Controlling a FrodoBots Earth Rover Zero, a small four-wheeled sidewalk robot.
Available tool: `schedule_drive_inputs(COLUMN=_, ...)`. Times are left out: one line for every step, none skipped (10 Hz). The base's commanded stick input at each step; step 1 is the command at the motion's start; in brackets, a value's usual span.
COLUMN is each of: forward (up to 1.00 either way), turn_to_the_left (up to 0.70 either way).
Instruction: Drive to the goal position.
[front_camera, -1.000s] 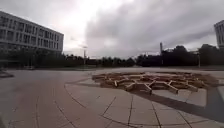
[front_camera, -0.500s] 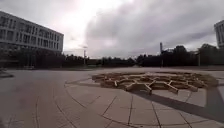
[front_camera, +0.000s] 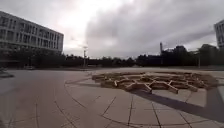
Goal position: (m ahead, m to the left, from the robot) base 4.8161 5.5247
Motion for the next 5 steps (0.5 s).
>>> schedule_drive_inputs(forward=0.05, turn_to_the_left=0.00)
schedule_drive_inputs(forward=0.05, turn_to_the_left=0.00)
schedule_drive_inputs(forward=0.05, turn_to_the_left=0.00)
schedule_drive_inputs(forward=0.05, turn_to_the_left=0.00)
schedule_drive_inputs(forward=0.05, turn_to_the_left=0.00)
